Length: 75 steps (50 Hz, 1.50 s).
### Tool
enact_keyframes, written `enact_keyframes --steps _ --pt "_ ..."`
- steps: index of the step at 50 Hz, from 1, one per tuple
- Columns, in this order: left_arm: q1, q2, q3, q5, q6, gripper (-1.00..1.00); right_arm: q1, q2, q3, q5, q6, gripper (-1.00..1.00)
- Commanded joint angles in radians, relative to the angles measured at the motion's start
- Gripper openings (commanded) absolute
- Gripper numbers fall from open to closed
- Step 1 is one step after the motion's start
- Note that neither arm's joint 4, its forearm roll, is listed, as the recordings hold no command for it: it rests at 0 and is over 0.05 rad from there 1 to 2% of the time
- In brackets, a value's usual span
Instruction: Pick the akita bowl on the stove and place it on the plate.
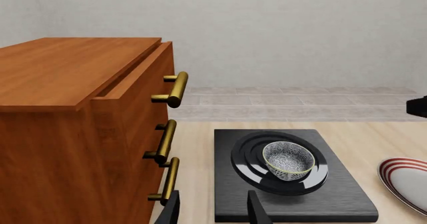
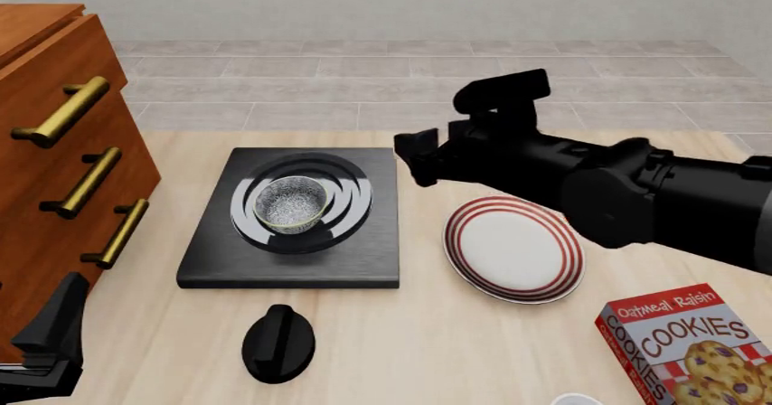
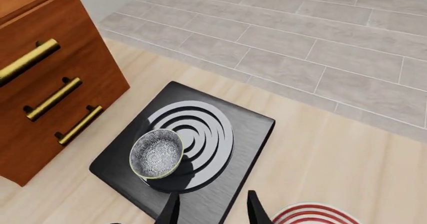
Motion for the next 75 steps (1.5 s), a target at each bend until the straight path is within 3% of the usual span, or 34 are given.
enact_keyframes --steps 1,11,13,15,28,57,75 --pt "0.000 0.000 0.000 0.000 0.000 1.00 0.037 0.123 -0.102 0.009 0.023 1.00" --pt "0.000 0.000 0.000 0.000 0.000 1.00 0.050 0.214 -0.166 0.008 0.025 1.00" --pt "0.000 0.000 0.000 0.000 0.000 1.00 0.065 0.234 -0.176 0.002 0.068 1.00" --pt "0.000 0.000 0.000 0.000 0.000 1.00 0.069 0.251 -0.188 0.004 0.049 1.00" --pt "0.000 0.000 0.000 0.000 0.000 1.00 0.120 0.361 -0.286 0.031 0.051 1.00" --pt "0.000 0.000 0.000 0.000 0.000 1.00 0.130 0.557 -0.483 0.100 0.044 1.00" --pt "0.000 0.000 0.000 0.000 0.000 1.00 0.148 0.616 -0.468 0.063 0.053 1.00"
